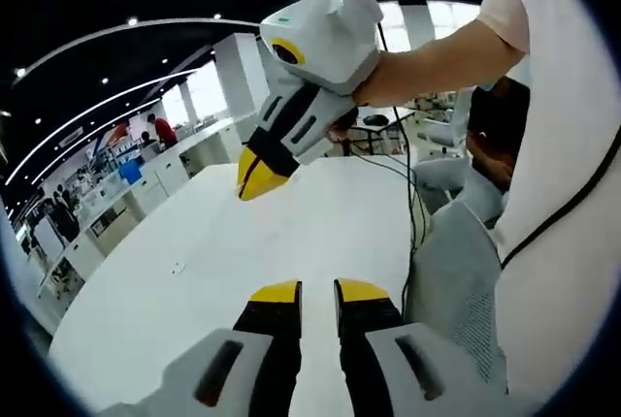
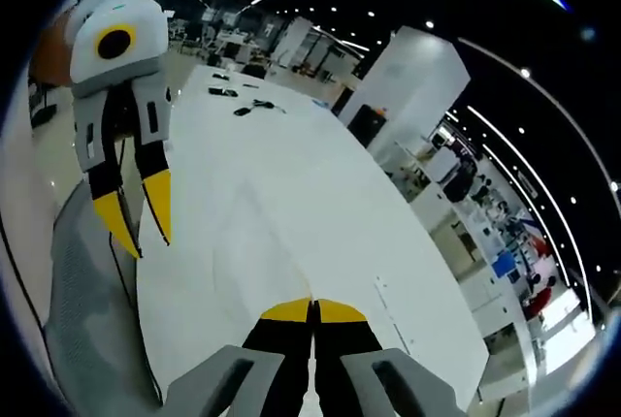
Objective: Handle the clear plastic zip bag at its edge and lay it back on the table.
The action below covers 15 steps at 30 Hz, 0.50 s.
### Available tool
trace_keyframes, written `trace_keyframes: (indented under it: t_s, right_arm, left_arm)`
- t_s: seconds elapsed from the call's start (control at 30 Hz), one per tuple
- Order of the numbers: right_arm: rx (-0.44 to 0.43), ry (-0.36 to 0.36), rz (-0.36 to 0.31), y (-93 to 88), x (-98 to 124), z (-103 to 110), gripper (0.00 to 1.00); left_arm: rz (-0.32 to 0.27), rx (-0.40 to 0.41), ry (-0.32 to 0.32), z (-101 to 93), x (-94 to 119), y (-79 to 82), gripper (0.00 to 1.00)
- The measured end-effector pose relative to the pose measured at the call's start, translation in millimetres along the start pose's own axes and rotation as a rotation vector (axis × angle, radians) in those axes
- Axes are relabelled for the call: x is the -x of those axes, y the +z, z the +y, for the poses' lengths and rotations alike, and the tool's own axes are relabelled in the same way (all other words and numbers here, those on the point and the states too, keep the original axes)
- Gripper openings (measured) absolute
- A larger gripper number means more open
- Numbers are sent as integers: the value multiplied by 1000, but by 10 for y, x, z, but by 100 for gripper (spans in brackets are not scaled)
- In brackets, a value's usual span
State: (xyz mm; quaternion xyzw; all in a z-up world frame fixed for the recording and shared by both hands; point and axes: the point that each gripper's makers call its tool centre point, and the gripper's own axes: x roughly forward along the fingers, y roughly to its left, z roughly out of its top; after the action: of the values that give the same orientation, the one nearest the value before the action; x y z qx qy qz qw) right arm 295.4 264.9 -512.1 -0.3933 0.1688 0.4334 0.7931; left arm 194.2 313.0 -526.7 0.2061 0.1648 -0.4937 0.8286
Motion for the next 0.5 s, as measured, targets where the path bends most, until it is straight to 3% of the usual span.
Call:
trace_keyframes:
  t_s: [0.5]
  right_arm:
    - [20,-48,15,-124,-238,-564,0]
  left_arm:
    - [14,48,28,101,27,-115,12]
